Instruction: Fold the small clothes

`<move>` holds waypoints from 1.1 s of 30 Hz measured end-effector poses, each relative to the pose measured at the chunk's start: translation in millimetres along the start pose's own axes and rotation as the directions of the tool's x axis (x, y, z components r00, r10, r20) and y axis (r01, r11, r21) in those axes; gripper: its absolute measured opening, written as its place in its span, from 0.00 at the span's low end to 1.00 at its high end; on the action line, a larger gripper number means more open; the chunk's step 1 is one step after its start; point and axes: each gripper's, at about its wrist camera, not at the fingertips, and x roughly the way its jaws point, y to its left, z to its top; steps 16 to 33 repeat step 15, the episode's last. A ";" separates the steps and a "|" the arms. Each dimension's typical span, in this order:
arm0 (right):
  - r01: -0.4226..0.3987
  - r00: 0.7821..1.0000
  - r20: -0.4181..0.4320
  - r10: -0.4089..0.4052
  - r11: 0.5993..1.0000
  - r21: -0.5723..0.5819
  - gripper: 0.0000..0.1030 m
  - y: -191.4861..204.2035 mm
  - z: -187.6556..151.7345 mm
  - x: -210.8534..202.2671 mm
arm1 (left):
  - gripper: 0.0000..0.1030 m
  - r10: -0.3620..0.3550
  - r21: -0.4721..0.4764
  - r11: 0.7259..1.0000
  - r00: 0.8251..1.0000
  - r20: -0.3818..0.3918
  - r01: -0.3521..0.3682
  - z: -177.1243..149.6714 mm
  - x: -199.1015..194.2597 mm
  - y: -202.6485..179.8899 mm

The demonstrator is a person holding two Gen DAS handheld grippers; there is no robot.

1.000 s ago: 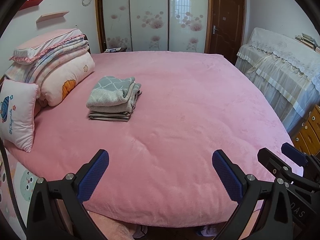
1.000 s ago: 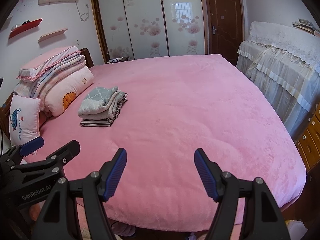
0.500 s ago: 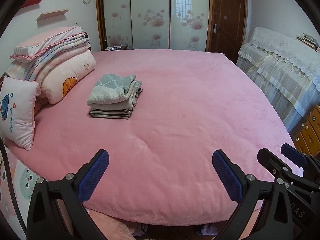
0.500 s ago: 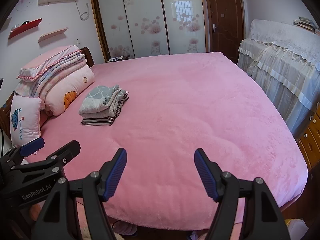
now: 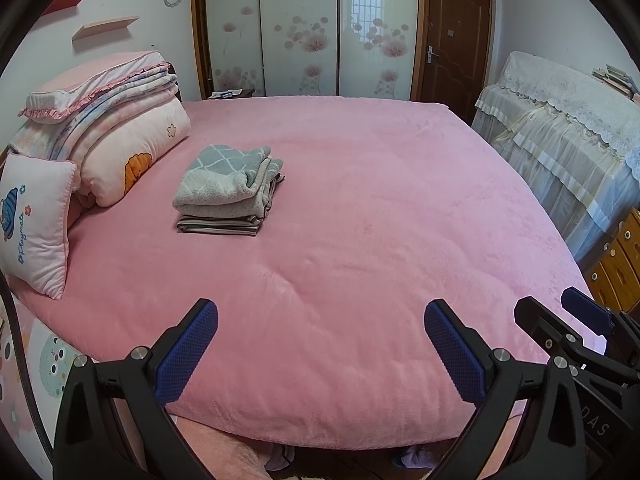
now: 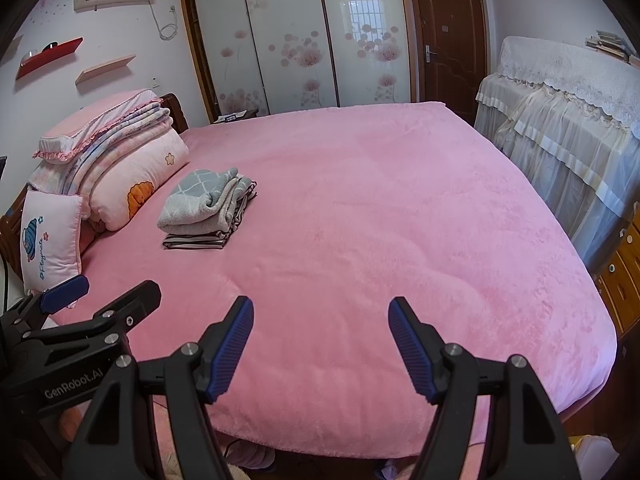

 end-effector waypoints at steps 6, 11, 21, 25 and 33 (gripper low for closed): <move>-0.003 1.000 -0.003 0.003 1.000 0.002 0.68 -1.5 -0.2 1.0 | 0.99 0.000 0.001 1.000 1.000 -0.002 0.000 -0.6 0.1 -0.3; -0.002 1.000 -0.003 0.002 1.000 0.003 0.68 -1.9 -1.7 1.7 | 0.99 -0.007 0.007 1.000 1.000 -0.004 0.007 0.5 2.7 1.4; 0.008 1.000 -0.008 -0.008 1.000 0.009 0.68 -3.3 -5.2 4.2 | 0.99 -0.036 0.011 0.999 0.999 -0.005 0.036 1.1 3.3 4.3; 0.008 1.000 -0.008 -0.008 1.000 0.009 0.68 -3.3 -5.2 4.2 | 0.99 -0.036 0.011 0.999 0.999 -0.005 0.036 1.1 3.3 4.3; 0.008 1.000 -0.008 -0.008 1.000 0.009 0.68 -3.3 -5.2 4.2 | 0.99 -0.036 0.011 0.999 0.999 -0.005 0.036 1.1 3.3 4.3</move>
